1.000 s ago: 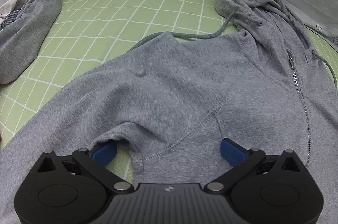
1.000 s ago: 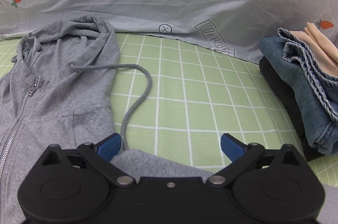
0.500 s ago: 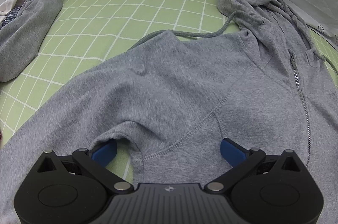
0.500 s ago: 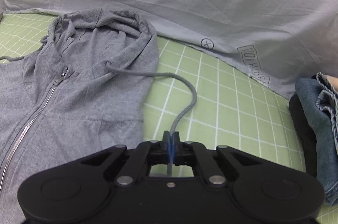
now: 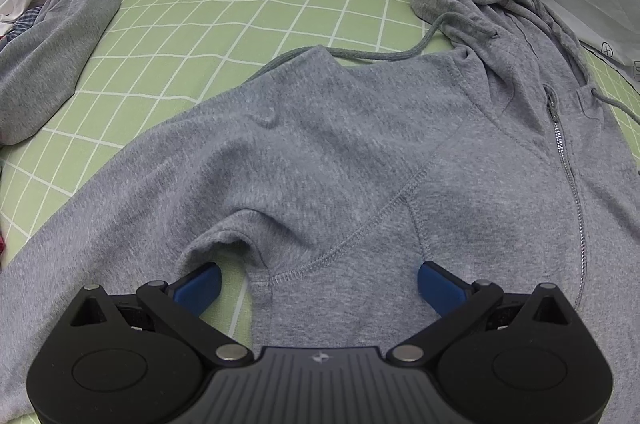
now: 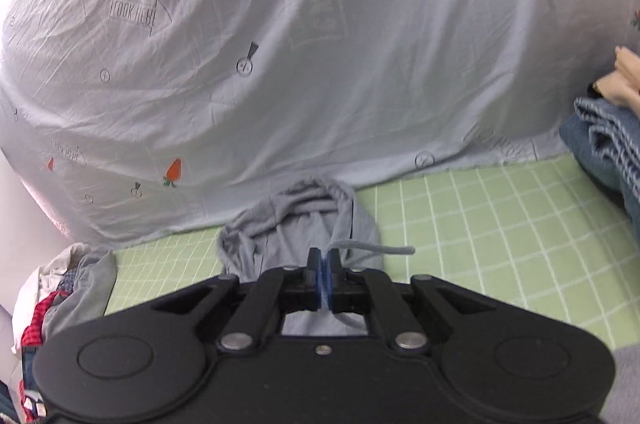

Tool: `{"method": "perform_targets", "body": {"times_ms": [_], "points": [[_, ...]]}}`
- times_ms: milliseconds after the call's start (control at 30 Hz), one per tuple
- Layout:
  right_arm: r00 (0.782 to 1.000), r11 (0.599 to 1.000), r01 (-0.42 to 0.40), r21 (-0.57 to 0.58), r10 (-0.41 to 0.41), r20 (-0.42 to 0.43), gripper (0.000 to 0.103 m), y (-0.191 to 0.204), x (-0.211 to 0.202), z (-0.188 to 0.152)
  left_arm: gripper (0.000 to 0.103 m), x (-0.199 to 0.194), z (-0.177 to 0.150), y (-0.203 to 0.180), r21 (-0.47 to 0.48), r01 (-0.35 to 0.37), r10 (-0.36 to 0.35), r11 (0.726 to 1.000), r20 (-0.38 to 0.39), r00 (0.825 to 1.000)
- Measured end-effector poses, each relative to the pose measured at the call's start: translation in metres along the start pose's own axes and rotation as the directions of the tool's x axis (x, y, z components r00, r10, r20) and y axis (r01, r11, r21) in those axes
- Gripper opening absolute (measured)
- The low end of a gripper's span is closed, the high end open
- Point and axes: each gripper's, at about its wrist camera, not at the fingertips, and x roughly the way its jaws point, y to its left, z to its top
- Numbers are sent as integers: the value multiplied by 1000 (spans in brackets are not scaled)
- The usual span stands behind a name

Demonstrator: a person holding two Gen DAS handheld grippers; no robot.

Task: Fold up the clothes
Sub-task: 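Pull the drawstring with the right tool toward the hood, then open the right tool and lay the drawstring on the hoodie front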

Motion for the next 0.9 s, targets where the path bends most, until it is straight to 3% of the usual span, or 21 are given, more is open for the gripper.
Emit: {"method": "perform_targets", "body": {"times_ms": [100,133,167,233,300,333,367,433,500,533,567,600,733,833,900], "points": [[995,999,51,-18,-53,-84,4,5,4,-28,103,-1,-3,0,8,4,-4,1000,-8,1000],[991,997,72,-27,-75,-109,10,7,5,-38,103,-2,-4,0,9,4,-4,1000,-9,1000],[986,995,93,-37,-97,-133,28,9,6,-47,103,-2,-5,0,11,5,-5,1000,-12,1000],[973,989,133,-59,-142,-181,49,13,9,-65,103,-4,-8,0,16,7,-6,1000,-20,1000],[963,984,161,-80,-174,-208,51,15,11,-74,103,-5,-11,0,19,10,-9,1000,-29,1000],[963,981,170,-89,-185,-195,59,15,10,-70,103,-6,-13,1,18,13,-12,1000,-32,999],[963,976,190,-108,-207,-175,76,15,12,-67,103,-8,-15,2,15,16,-15,1000,-33,999],[958,959,238,-152,-258,-128,92,16,15,-62,103,-11,-19,6,7,20,-19,1000,-24,1000],[949,938,286,-194,-306,-79,90,18,18,-58,103,-14,-20,12,1,12,-12,1000,-14,1000],[945,929,298,-221,-319,-67,72,18,23,-56,103,-16,-21,14,-3,8,-8,1000,-9,1000],[943,925,295,-240,-322,-84,41,17,31,-55,103,-18,-22,17,-6,5,-5,1000,-4,1000],[940,924,288,-253,-324,-111,30,16,40,-53,103,-19,-22,20,-10,1,-1,1000,1,1000],[933,930,296,-219,-330,-143,26,10,60,-53,103,-21,-21,26,-32,3,-3,999,10,1000],[923,927,322,-195,-353,-153,4,9,64,-56,103,-22,-20,27,-28,-2,2,1000,22,1000],[936,938,296,-179,-322,-144,4,14,47,-57,103,-24,-20,29,-26,-6,7,1000,37,999]]}}
